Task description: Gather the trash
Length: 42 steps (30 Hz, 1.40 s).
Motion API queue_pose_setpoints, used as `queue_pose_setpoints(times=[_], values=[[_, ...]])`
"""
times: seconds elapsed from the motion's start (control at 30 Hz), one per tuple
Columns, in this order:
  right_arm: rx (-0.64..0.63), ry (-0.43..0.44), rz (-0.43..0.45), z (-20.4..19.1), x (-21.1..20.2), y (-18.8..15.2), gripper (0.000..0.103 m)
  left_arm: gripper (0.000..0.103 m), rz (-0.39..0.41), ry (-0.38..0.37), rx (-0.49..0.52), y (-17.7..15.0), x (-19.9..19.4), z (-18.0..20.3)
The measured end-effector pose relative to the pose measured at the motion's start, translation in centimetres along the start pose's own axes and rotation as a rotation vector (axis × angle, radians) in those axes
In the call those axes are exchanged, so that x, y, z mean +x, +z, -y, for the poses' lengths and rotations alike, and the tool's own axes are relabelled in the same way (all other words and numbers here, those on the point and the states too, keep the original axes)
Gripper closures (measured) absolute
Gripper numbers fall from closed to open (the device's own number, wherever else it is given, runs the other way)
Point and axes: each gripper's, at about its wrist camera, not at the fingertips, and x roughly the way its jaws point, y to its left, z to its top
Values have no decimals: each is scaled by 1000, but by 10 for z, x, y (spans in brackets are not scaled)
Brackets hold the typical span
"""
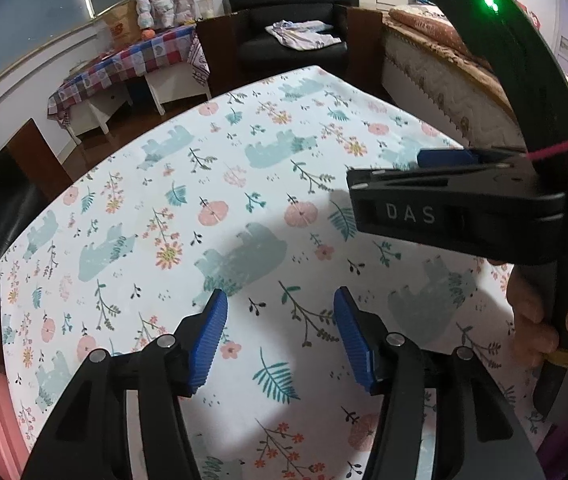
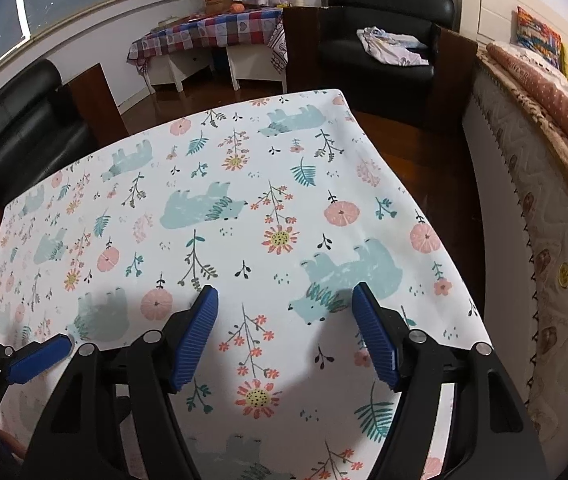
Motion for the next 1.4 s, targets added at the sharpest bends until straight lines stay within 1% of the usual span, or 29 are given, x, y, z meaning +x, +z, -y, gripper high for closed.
queue_pose_setpoints(times=[0.1, 0.2, 0.23, 0.27, 0.3, 0.4, 0.43, 0.5, 0.53, 0.57, 0.6, 0.67, 0.73, 1.03, 1.13, 1.4], values=[[-40, -27, 12, -5, 1, -3, 33, 45, 9, 9, 17, -1, 0, 2], [-40, -27, 13, -5, 1, -3, 32, 39, 29, 27, 23, -3, 1, 2], [-43, -27, 12, -5, 1, -2, 31, 36, 44, 36, 24, -5, 1, 2], [-48, -26, 9, -5, 1, -2, 28, 34, 54, 43, 24, -6, 1, 2], [-51, -27, 7, -6, 1, -2, 27, 34, 54, 43, 21, -5, 1, 1], [-48, -27, 6, -5, 2, -2, 25, 33, 48, 20, 0, -4, 3, -4], [-48, -28, 6, -5, 2, -1, 25, 31, 43, 10, -12, -3, 4, -6], [-49, -27, 6, -5, 2, -2, 23, 27, 34, -8, -39, -3, 6, -11], [-53, -26, 3, -5, 3, -1, 19, 22, 28, -18, -56, -4, 8, -15], [-56, -24, 0, -6, 3, -2, 18, 18, 17, -31, -81, -4, 10, -20], [-60, -26, -2, -7, 4, -2, 17, 16, 8, -51, -109, -4, 12, -26], [-61, -25, -3, -8, 4, -3, 16, 12, 5, -59, -104, -4, 14, -25], [-59, -24, -3, -8, 4, -3, 15, 11, 1, -45, -103, -3, 14, -24], [-61, -26, -4, -9, 4, -4, 14, 8, -2, -48, -111, -3, 15, -24], [-61, -25, -4, -10, 4, -5, 13, 4, -8, -45, -115, -3, 16, -25], [-61, -25, -4, -10, 5, -5, 12, 4, -8, -42, -120, -3, 16, -26]])
